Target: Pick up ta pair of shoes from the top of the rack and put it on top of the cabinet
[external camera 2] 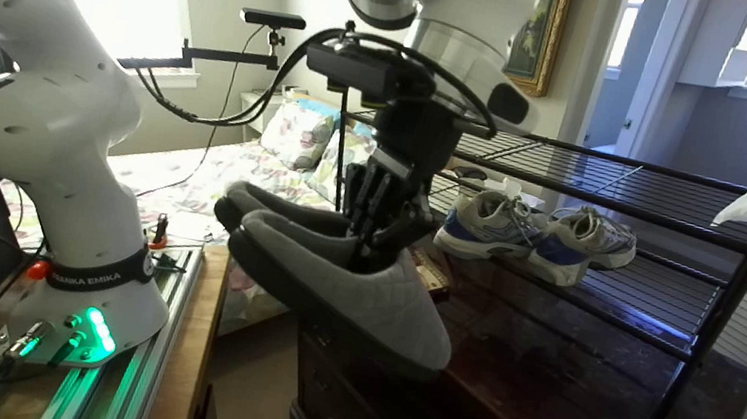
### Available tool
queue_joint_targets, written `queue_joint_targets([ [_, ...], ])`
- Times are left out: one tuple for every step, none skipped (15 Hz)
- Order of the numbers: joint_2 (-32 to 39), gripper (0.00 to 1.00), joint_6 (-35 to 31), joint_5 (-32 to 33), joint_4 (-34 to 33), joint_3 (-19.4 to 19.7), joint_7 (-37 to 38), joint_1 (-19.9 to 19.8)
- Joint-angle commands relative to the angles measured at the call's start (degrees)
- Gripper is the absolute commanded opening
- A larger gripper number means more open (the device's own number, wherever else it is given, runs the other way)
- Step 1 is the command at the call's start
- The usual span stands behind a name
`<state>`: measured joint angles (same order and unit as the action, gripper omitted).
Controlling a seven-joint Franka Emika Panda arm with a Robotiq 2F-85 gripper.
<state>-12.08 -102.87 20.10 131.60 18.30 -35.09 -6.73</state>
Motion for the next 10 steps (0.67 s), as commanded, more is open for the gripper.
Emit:
queue_joint_targets([
  [4.32, 0.02, -3.17, -4.74, -3.64, 1.16, -7.4, -2.3],
  [4.98, 0.02, -3.67, -7.58, -3.45, 1.27, -7.3, -2.83],
  [5.55, 0.02, -4.07, -10.87, -3.07, 1.27, -6.28, -3.34],
  [6.32, 0.02, -2.84, -12.47, -3.46, 0.96, -4.62, -3.88],
  [7.89, 0.02, -0.76, -12.63, -4.97, 0.55, -1.34, -4.48],
  [5.53, 0.09, -3.48, -10.31, -2.13, 0.11, -4.21, -4.45],
  [6.25, 0.09, -3.16, -10.86, -2.38, 0.05, -3.02, -4.7],
  [6.86, 0.09, -2.99, -11.13, -2.7, 0.01, -2.42, -4.88],
  [7.3, 0.09, -2.91, -11.2, -3.01, -0.02, -2.18, -4.97],
  [7.49, 0.09, -2.89, -11.22, -3.17, -0.03, -2.05, -5.0],
])
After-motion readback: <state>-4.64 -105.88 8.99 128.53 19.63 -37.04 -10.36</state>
